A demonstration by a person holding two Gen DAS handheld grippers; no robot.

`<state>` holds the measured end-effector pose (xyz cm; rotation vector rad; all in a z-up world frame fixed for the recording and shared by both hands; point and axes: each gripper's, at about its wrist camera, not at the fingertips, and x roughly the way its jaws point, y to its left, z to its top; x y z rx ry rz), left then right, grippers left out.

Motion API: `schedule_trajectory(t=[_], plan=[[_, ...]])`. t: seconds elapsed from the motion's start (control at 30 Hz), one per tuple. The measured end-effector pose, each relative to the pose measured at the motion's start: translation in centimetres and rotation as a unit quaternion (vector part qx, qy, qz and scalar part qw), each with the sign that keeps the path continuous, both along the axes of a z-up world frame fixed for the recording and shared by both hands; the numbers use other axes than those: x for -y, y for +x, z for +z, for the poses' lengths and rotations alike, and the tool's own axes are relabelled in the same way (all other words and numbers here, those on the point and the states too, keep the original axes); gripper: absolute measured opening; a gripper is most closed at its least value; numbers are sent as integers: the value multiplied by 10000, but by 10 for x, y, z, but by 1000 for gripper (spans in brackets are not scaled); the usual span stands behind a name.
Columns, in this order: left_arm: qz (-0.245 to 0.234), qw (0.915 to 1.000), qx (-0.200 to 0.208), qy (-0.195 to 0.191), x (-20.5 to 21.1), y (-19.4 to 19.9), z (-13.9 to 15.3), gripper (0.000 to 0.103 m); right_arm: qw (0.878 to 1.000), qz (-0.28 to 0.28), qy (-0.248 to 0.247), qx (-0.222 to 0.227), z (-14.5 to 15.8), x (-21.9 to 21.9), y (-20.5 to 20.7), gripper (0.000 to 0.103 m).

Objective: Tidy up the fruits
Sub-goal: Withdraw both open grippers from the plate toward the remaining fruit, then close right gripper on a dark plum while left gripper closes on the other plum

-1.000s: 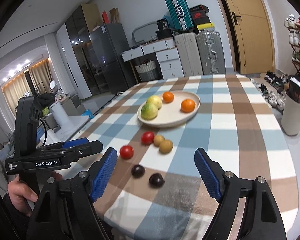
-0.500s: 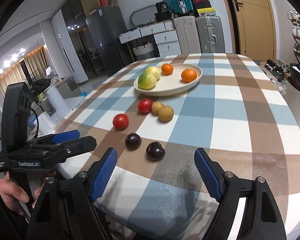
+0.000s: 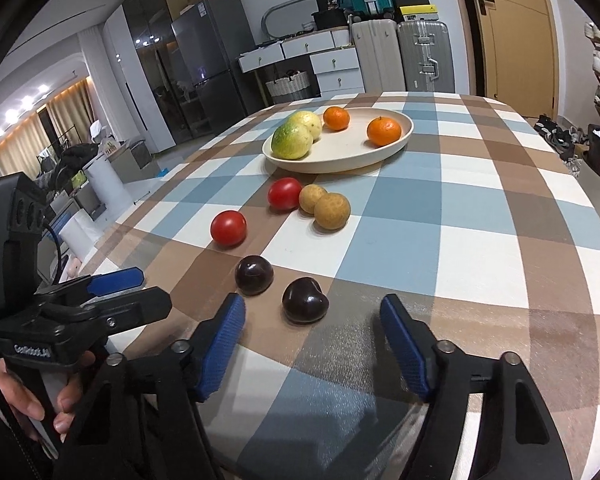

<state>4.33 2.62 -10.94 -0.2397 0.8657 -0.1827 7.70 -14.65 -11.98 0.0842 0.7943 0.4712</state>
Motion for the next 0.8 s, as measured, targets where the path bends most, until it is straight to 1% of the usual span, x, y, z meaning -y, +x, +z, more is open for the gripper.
schedule_trajectory(t=[0.2, 0.27, 0.3, 0.33, 0.4, 0.5, 0.6, 0.67, 0.8], plan=[[41, 10000, -19, 12, -2, 0, -2, 102, 9997, 63, -222, 0, -3, -9, 7, 50], [31, 10000, -20, 58, -1, 1, -2, 102, 9995, 77, -322, 16, -4, -12, 9, 46], [26, 9999, -18, 97, 0, 2, -2, 102, 9992, 107, -377, 30, -4, -14, 9, 41], [32, 9999, -12, 149, 1, 2, -2, 102, 9991, 140, -388, 40, -4, -15, 8, 34], [10, 9997, 1, 227, 3, 3, -1, 102, 9991, 207, -360, 51, -5, -16, 8, 26], [-18, 9994, 30, 341, 7, 5, 0, 102, 9991, 225, -327, 128, -6, -15, 6, 26], [-76, 9991, 23, 425, 12, 7, -1, 102, 9997, 171, -103, 148, -4, -7, 6, 25], [-109, 9989, 10, 447, 15, 9, -1, 102, 9997, 109, 150, 129, -1, 2, 7, 25], [-161, 9986, -40, 494, 23, 16, -3, 102, 9992, -6, 358, 160, 5, 15, 8, 25]])
